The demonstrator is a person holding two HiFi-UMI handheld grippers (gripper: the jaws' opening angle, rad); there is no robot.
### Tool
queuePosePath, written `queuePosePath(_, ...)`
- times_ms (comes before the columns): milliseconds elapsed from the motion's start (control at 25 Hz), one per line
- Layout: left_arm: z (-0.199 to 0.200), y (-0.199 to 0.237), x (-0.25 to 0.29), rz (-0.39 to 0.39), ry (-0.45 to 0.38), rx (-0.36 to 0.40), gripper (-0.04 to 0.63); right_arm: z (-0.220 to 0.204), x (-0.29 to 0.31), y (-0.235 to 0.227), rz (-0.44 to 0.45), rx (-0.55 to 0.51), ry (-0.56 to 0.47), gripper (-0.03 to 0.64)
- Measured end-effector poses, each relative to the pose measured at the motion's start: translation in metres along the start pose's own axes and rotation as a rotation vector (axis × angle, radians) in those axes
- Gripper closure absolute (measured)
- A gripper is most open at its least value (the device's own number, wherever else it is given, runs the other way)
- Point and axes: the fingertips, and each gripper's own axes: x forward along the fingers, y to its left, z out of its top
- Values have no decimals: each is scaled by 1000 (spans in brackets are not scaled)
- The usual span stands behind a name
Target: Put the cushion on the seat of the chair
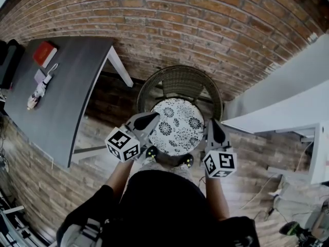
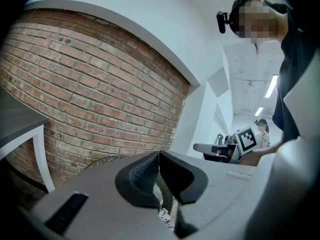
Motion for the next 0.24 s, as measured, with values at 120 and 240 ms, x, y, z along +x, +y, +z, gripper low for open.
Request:
queuePosePath(120, 0, -3, 0, -5, 3, 8, 589, -1, -2, -1, 0, 2, 3, 618)
queuePosePath(240, 2, -6, 0, -4, 3, 5, 589, 0, -4, -1, -1, 4, 1, 618)
